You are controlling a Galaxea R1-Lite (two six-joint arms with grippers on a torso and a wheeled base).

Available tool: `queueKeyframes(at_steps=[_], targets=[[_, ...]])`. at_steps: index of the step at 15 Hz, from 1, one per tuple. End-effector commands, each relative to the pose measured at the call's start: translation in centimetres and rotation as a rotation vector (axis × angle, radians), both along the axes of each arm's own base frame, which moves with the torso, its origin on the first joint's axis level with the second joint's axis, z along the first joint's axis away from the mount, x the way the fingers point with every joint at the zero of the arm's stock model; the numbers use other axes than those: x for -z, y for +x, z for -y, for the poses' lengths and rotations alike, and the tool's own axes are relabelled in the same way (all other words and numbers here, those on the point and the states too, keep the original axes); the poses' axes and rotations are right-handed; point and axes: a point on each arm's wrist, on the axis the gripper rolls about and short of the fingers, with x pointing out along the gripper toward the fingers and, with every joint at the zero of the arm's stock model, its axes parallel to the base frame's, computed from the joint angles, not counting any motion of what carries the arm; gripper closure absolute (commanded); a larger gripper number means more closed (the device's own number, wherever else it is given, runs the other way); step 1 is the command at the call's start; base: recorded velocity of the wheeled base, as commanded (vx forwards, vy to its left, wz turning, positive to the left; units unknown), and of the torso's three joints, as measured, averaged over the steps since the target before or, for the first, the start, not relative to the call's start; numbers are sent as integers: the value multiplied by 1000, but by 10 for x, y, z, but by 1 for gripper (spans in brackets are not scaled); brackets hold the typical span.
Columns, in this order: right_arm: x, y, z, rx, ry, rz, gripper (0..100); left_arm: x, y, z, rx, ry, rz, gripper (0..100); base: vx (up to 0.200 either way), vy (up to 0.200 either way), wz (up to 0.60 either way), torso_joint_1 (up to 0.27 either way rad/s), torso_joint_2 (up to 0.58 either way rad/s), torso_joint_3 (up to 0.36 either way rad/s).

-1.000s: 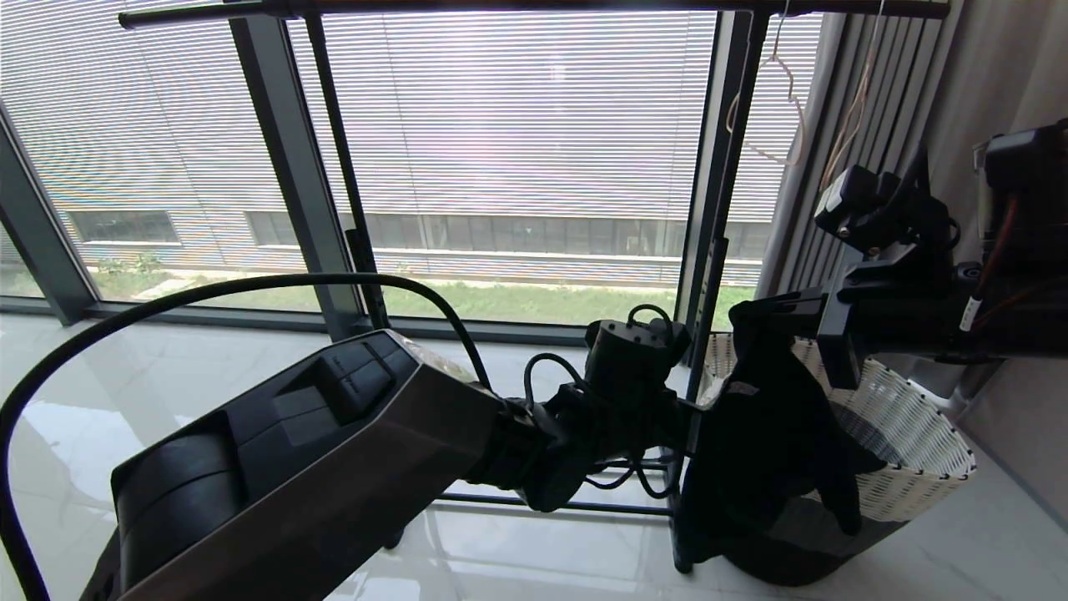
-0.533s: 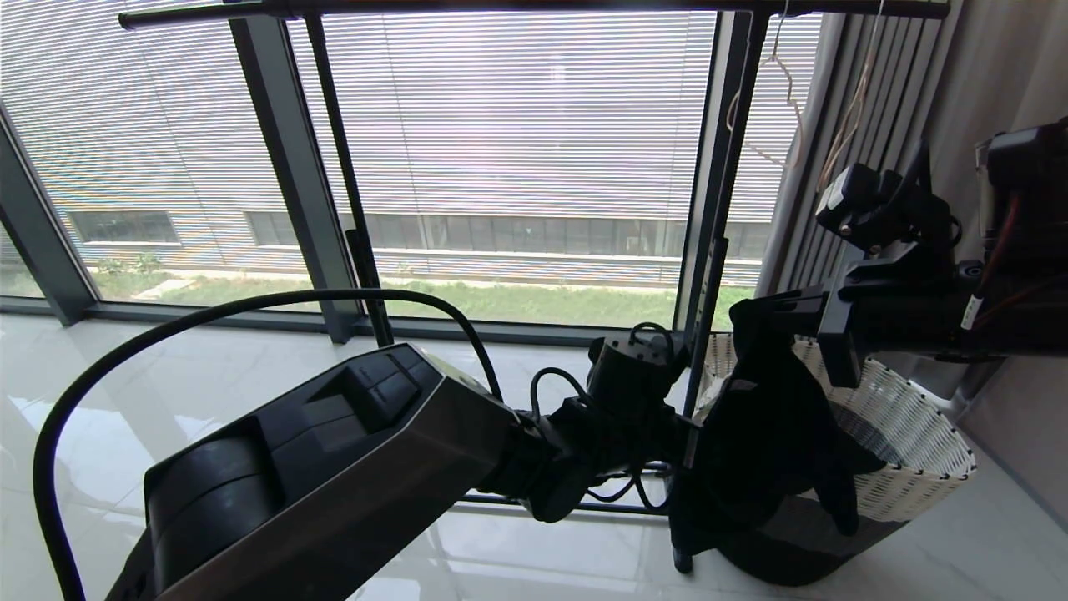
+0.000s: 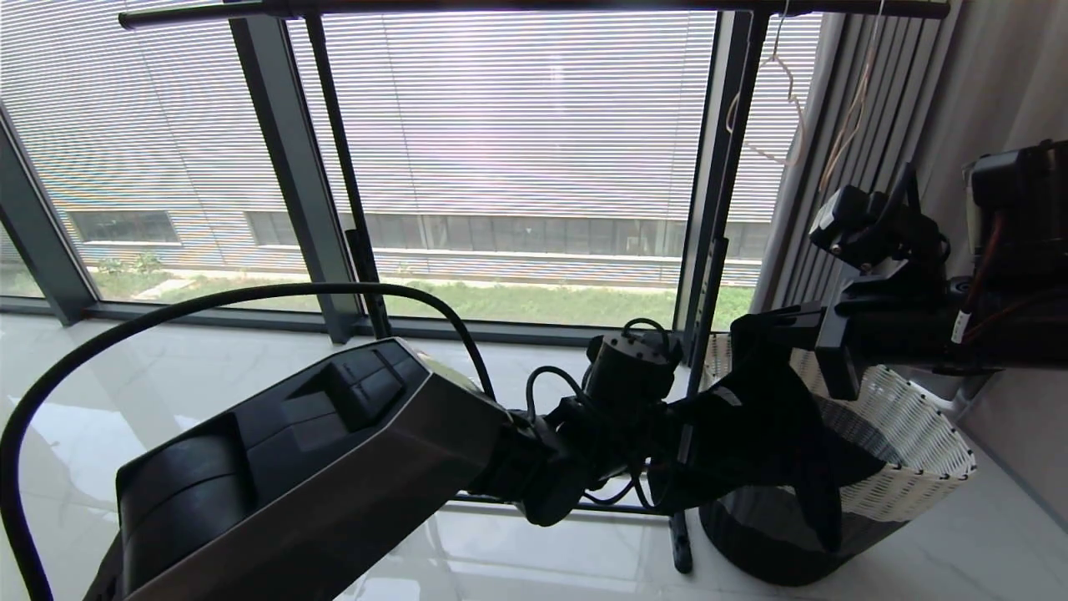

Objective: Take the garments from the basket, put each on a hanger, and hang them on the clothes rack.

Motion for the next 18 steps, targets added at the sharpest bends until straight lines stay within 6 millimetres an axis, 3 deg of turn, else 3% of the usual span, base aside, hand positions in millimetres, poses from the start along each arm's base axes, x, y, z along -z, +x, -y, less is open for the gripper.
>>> queueKeyframes(at_steps=[1, 3, 6, 8, 11, 13, 15, 18], targets=[[6, 5, 5, 23, -9, -19, 100, -56, -32, -11, 12, -114, -5, 100, 0, 0, 0, 0, 0, 0], [4, 6, 8, 35, -5, -11, 100, -103, -68, -29, 56, -222, -31, 100, 0, 0, 0, 0, 0, 0], [-5, -3, 6, 11, 12, 20, 100, -141, -114, -76, 67, -218, -35, 100, 0, 0, 0, 0, 0, 0], [-11, -9, -2, -30, 24, 38, 100, -169, -126, -119, 3, -180, -61, 100, 0, 0, 0, 0, 0, 0], [-23, -17, -18, -96, 42, 74, 100, -202, -156, -157, -8, -128, -69, 100, 0, 0, 0, 0, 0, 0], [-30, -27, -22, -119, 51, 96, 100, -206, -164, -171, -44, -43, -16, 100, 0, 0, 0, 0, 0, 0], [-30, -33, -20, -97, 41, 102, 100, -200, -159, -180, -163, 85, 72, 100, 0, 0, 0, 0, 0, 0], [-30, -33, -19, -86, 37, 104, 100, -208, -153, -196, -183, 158, 170, 100, 0, 0, 0, 0, 0, 0]])
